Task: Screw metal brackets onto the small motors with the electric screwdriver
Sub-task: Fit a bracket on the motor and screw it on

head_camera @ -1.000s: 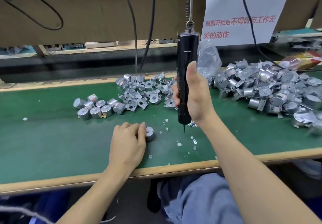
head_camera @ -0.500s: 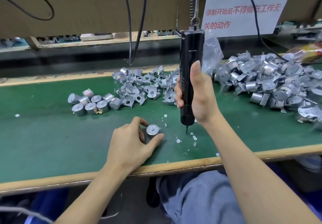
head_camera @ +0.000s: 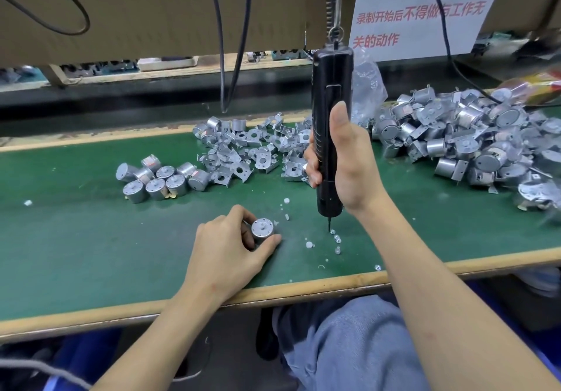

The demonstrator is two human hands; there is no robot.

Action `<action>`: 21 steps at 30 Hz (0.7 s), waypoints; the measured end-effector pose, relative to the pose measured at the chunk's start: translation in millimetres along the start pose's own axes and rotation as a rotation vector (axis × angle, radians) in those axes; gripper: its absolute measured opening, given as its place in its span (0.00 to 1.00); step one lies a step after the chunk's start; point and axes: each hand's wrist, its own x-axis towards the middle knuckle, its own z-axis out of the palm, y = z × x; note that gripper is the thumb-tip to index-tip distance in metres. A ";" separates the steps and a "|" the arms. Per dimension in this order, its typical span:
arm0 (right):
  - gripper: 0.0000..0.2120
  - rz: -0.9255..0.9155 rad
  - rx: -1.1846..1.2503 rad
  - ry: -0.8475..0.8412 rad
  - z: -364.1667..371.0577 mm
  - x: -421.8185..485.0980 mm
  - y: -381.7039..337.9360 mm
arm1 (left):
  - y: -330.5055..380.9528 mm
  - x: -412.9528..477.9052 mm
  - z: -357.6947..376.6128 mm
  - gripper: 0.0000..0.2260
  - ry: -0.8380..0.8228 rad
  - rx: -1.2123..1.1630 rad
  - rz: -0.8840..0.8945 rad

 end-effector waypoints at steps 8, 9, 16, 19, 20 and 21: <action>0.51 -0.012 -0.019 0.010 -0.6 -0.6 -1.5 | -0.5 0.4 0.9 0.16 -0.014 -0.013 -0.019; 0.51 -0.010 -0.019 0.013 -0.4 -0.6 -1.5 | -0.4 0.5 0.8 0.16 -0.017 -0.016 -0.020; 0.51 -0.031 -0.012 0.018 3.5 -0.6 -1.8 | 0.3 0.8 0.3 0.16 -0.017 -0.022 -0.019; 0.50 -0.043 0.003 0.017 5.6 -1.0 -0.3 | 0.0 1.0 0.3 0.16 -0.019 -0.021 -0.015; 0.50 -0.046 0.010 0.017 6.6 -0.9 0.1 | -0.2 1.0 0.2 0.16 -0.019 -0.022 -0.014; 0.49 -0.048 0.016 0.017 7.8 -0.8 0.5 | -0.5 0.8 0.0 0.16 -0.020 -0.022 -0.013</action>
